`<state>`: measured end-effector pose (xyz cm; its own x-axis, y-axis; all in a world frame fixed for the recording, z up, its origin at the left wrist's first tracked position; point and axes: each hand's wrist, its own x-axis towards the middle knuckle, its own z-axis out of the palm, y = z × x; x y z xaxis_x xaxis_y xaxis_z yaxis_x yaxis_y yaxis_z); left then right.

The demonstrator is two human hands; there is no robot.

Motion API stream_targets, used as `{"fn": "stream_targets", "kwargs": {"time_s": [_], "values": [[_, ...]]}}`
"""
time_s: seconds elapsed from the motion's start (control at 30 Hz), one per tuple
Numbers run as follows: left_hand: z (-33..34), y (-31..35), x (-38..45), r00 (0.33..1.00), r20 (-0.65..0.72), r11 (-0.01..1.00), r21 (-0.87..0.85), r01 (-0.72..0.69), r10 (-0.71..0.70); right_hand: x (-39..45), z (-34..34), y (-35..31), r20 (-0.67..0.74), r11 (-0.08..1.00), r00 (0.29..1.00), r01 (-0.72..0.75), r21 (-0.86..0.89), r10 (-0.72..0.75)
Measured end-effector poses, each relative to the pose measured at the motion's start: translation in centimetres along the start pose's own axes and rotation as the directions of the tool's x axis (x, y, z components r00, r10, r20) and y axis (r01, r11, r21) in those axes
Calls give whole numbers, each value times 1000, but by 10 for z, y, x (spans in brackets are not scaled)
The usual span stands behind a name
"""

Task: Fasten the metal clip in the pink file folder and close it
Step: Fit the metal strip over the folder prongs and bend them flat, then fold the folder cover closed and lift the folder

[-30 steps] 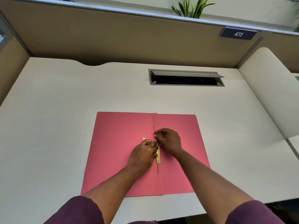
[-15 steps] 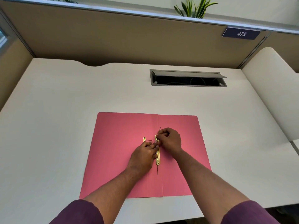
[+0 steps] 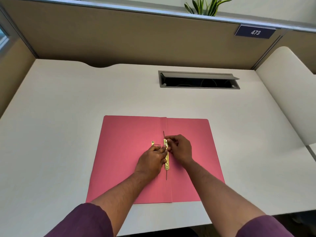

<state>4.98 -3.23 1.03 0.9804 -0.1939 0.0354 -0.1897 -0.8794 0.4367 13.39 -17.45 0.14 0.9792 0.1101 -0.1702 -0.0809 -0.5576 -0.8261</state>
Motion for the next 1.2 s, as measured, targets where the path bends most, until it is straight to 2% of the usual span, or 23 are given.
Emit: {"fn": "stream_targets", "kwargs": {"time_s": [0.1,0.17,0.23,0.33,0.43,0.57,0.77,0.9,1.03,1.2], "values": [[3,-1,-2,1000,1,1000,-6,16,-16,-12,-1,4,-76,1000,997,15,-1,-15],[4,-1,-3,1000,6,1000,15,14,-14,-21,-3,6,-90,1000,996,6,31,-4],[6,-1,-5,1000,5,999,39,2,-2,-31,-6,9,-94,999,994,50,-15,-51],[7,-2,-5,1000,14,999,38,-5,5,-45,-7,13,-30,971,983,174,-164,-181],[7,-3,-8,998,58,997,57,-41,38,-60,-7,18,81,898,957,290,-332,-279],[6,-9,-10,983,177,996,59,-61,50,-77,-10,26,156,825,942,336,-454,-298],[2,-4,-23,987,150,995,-72,63,-51,-82,-23,27,275,790,917,392,-471,-291],[-6,-14,-48,975,106,973,-100,206,-195,-84,-39,30,277,758,917,393,-520,-285],[-17,-34,-80,906,11,905,-32,424,-424,-91,-66,42,195,714,944,329,-618,-266],[-32,-48,-112,700,-90,702,8,712,-709,-98,-102,64,146,705,972,234,-670,-183]]}}
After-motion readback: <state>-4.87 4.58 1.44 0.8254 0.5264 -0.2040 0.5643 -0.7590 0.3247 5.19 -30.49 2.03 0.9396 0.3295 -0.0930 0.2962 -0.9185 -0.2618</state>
